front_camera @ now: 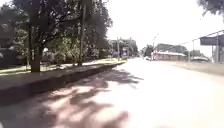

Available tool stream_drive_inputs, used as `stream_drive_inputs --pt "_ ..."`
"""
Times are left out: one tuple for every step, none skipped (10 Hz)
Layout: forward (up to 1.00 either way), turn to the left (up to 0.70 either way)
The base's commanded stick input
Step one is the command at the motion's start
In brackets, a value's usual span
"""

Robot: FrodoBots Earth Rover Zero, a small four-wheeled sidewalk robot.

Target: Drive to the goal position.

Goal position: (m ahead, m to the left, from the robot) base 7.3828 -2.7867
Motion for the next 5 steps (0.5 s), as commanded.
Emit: stream_drive_inputs --pt "0.7 0.0" --pt "0.7 0.0" --pt "0.7 0.0" --pt "0.7 0.0" --pt "0.7 0.0"
